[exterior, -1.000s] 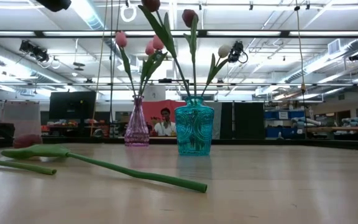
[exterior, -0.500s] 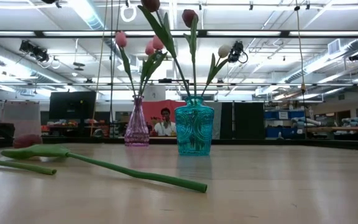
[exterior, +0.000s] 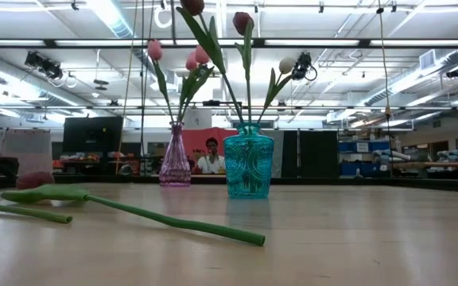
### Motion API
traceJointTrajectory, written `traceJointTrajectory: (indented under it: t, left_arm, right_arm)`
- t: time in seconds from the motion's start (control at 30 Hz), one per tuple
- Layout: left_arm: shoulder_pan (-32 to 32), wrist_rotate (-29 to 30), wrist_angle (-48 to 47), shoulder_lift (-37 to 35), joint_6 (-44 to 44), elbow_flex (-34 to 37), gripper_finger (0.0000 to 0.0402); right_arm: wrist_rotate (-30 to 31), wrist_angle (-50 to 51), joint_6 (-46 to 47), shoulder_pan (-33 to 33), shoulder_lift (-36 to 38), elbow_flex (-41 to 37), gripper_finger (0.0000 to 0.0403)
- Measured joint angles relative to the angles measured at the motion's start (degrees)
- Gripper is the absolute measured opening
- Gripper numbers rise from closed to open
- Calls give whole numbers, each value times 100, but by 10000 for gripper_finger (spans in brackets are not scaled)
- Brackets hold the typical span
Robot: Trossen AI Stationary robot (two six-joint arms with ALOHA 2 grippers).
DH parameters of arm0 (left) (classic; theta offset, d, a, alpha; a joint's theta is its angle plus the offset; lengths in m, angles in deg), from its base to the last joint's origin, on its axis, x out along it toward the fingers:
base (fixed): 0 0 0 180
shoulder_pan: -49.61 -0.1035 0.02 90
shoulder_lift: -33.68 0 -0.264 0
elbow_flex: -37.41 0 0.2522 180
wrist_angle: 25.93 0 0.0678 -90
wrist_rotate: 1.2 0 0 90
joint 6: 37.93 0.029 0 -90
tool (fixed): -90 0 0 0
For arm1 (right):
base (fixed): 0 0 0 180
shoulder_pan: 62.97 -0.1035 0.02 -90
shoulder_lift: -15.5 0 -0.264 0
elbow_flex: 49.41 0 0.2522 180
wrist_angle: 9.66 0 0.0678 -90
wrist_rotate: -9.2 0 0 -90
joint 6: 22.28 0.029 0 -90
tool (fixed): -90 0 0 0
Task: Sort flowers into vase by color
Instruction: Put the top white flower into the red vase
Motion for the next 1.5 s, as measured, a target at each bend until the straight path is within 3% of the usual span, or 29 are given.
traceJointTrajectory:
  t: [0.13, 0.43, 0.83, 1.23, 1.5]
  left_arm:
    - [-45, -99, -1154, 196, -162, -708, 1]
    - [-64, -893, -1162, 1096, -160, -1482, 1]
    - [-66, -1299, -757, 1769, 159, -2025, 1]
    - [-255, -1432, 115, 2134, 306, -2023, 1]
    - [-369, -1628, 559, 2312, 293, -2021, 1]
  right_arm:
    - [-1372, 191, 655, 472, 72, 0, 233]
    - [-3089, -1379, 577, 1148, -617, 0, 224]
    - [-3686, -2494, 470, 1454, -1085, -2, 180]
    - [-3842, -2751, 346, 1644, -1188, -2, 174]
    - [-3823, -2770, 172, 1726, -1186, -2, 143]
